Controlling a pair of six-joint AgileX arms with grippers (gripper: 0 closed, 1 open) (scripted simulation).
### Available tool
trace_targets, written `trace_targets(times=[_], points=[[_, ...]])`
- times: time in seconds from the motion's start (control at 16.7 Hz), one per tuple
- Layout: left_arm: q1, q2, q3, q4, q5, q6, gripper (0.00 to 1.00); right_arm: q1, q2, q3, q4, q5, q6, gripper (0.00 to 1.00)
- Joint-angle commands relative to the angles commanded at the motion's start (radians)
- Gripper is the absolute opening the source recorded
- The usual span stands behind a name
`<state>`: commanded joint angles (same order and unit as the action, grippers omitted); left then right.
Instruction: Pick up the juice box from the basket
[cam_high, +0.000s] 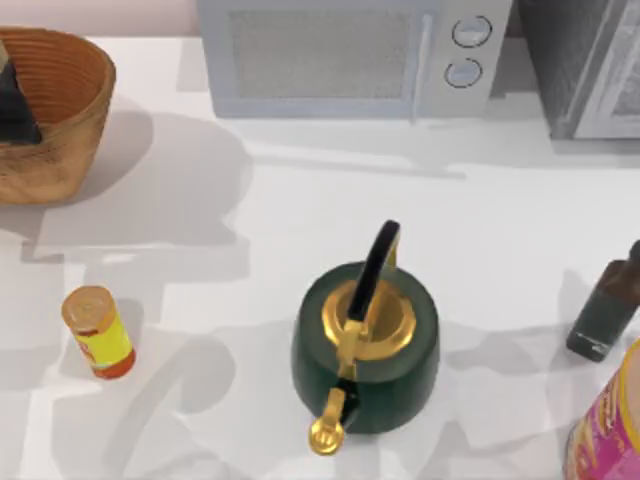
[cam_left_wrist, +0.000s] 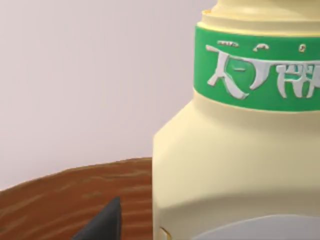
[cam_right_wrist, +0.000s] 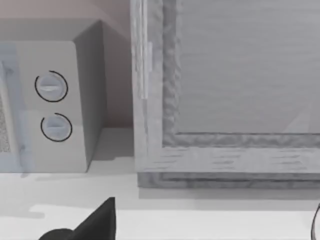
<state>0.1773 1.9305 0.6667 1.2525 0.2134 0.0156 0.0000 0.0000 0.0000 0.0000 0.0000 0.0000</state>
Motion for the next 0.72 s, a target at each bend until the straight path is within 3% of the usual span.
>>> trace_targets(times=[0.42,0.72], points=[[-0.02,0.105,0.17,-0.067,-0.019,-0.002,1.0,0.0,0.0,0.0,0.0,0.0,0.0,1.0],[-0.023,0.119,0.196,-0.078,-0.021,-0.002,1.0,0.0,0.0,0.0,0.0,0.0,0.0,1.0]])
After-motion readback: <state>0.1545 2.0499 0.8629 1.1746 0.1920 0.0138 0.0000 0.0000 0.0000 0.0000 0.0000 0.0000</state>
